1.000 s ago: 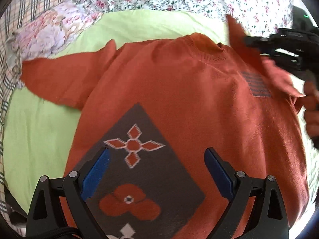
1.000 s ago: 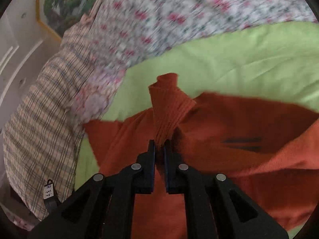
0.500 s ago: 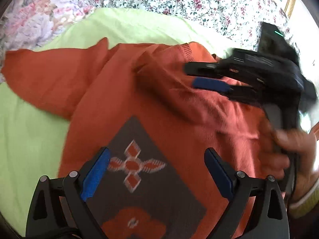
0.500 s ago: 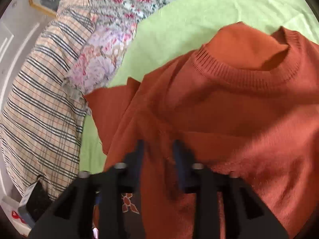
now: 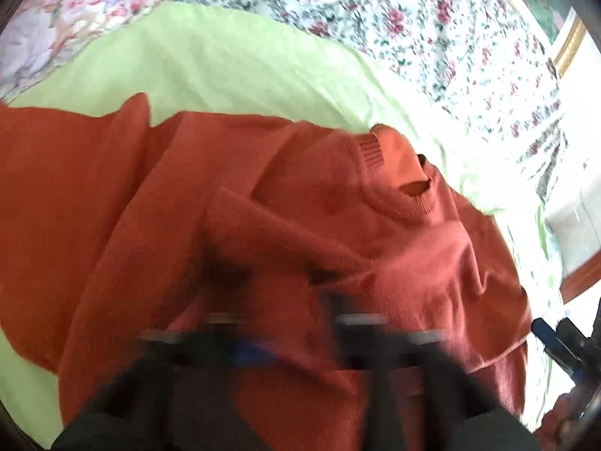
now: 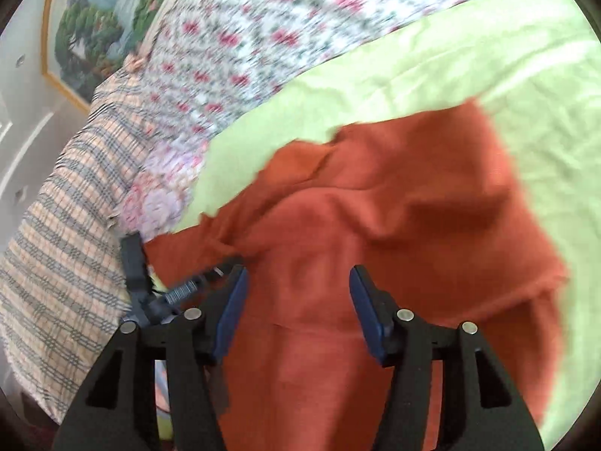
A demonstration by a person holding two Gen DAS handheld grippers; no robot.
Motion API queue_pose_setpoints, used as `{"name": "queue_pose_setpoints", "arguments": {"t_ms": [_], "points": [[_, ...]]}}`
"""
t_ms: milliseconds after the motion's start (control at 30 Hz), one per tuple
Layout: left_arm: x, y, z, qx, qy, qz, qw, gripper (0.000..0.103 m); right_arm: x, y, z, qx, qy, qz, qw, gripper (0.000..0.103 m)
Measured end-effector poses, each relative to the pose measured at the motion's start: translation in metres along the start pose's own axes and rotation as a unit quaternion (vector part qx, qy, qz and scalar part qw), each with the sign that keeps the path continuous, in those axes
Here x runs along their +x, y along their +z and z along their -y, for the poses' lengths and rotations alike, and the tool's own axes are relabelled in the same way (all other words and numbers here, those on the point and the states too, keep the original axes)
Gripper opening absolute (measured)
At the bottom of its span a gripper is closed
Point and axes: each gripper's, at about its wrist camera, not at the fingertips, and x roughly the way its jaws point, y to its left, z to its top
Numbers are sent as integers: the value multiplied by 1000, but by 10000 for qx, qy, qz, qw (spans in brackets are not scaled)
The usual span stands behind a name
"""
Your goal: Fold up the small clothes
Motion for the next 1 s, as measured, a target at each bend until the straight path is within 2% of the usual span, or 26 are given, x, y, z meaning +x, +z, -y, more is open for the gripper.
{"name": "queue_pose_setpoints", "arguments": {"t_ms": [100, 133, 267, 400, 600, 633, 667, 700, 767, 867, 1000], "points": [[-38, -2, -7, 86, 160, 626, 9979, 5, -27, 3, 21, 41, -470, 236, 9986, 57], [-45, -2, -11, 88, 275, 713, 9970, 5, -36, 5, 31, 91, -647, 322, 9973, 58], [-45, -4, -30, -18, 448, 517, 9977, 5, -49, 20, 68, 279, -1212, 440, 9913, 60], [-46, -7, -31, -16, 478, 521, 9975, 6, -28, 43, 88, 343, -1334, 229, 9902, 60], [-42, -10, -24, 111, 564, 524, 9970, 5, 35, 66, 88, -13, -1460, -394, 9885, 60], [-43, -11, -22, 148, 567, 528, 9969, 5, 44, 66, 88, -79, -1486, -492, 9876, 55], [-44, -11, -20, 197, 558, 539, 9968, 5, 50, 66, 87, -186, -1529, -560, 9865, 19], [-43, -9, -17, 233, 532, 545, 9968, 5, 52, 65, 87, -271, -1600, -584, 9850, 12], [-42, -9, -10, 328, 378, 540, 9973, 6, 39, 68, 92, -125, -1440, -424, 9886, 11], [-30, -12, 3, 579, 472, 493, 9960, 6, 10, 72, 98, -87, -1500, -47, 9886, 11], [-5, -17, 4, 669, 691, 229, 9951, 6, 12, 67, 112, -124, -1813, -140, 9833, 11]]}}
